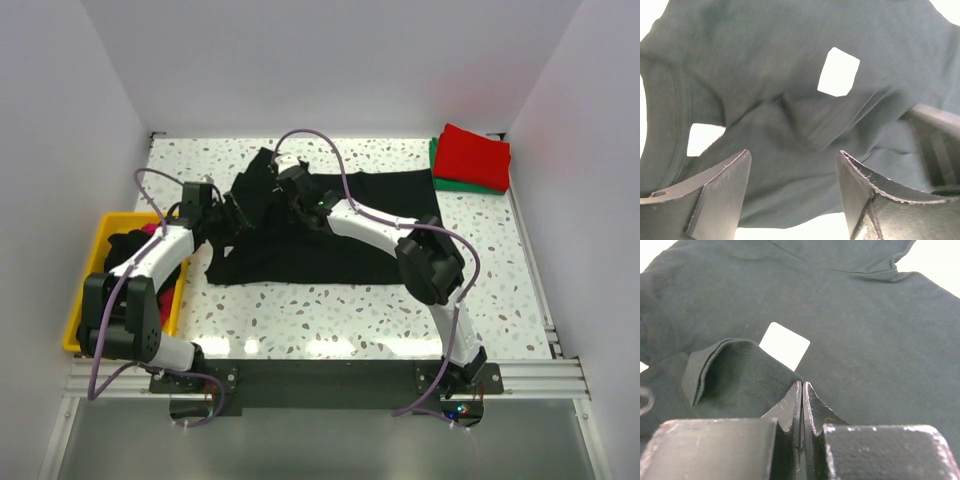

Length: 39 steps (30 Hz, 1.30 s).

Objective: Fold and stack the t-shirts
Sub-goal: Fold the tshirt

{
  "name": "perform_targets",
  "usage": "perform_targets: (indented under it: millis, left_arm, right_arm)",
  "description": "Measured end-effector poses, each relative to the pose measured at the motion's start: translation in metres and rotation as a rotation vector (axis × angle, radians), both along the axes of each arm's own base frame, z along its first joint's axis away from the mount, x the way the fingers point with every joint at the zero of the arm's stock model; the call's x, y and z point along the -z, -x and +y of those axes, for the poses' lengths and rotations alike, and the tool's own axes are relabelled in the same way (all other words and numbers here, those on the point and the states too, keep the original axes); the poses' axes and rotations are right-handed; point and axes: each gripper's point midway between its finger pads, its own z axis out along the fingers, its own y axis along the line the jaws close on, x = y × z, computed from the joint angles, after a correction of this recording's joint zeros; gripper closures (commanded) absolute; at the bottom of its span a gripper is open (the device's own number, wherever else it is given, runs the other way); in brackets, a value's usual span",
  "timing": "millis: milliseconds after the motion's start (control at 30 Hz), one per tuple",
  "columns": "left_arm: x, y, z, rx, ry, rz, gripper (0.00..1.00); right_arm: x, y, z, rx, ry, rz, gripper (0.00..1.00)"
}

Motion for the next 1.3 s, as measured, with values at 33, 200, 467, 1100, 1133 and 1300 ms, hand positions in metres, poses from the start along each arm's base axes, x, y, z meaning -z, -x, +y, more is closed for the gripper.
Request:
perform_targets:
  millis: [33, 200, 467, 1100, 1133, 1300]
  left_arm:
    - [0.005, 0.006, 0.0, -0.002, 0.001, 0.013, 0.33]
    - [0.032, 0.029, 0.001, -0.008, 0.002, 0.085, 0.5]
    - [0.063, 0.061, 0.014, -0.057, -0.053, 0.167, 0.84]
    - [0.074, 0.1, 0.046, -0.182, -0.166, 0.2, 0.87]
    - [0.074, 0.1, 0.046, -0.182, -0.166, 0.199, 0.87]
    - [0.072, 0.099, 0.046, -0.182, -0.165, 0.192, 0.87]
  right_arm:
    - [0.0, -0.003, -0.001, 0.01, -0.003, 0.005, 1.0]
    - [0.011, 0.0, -0.008, 0.04, 0.017, 0.048, 0.99]
    - [0.027, 0.01, -0.02, 0.076, 0.058, 0.097, 0.69]
    - [-0.008, 0.046, -0.001, 0.005, -0.104, 0.141, 0.54]
    - [-0.011, 0.048, 0.004, -0.005, -0.126, 0.146, 0.52]
    - [-0.012, 0.063, 0.029, -0.043, -0.233, 0.206, 0.45]
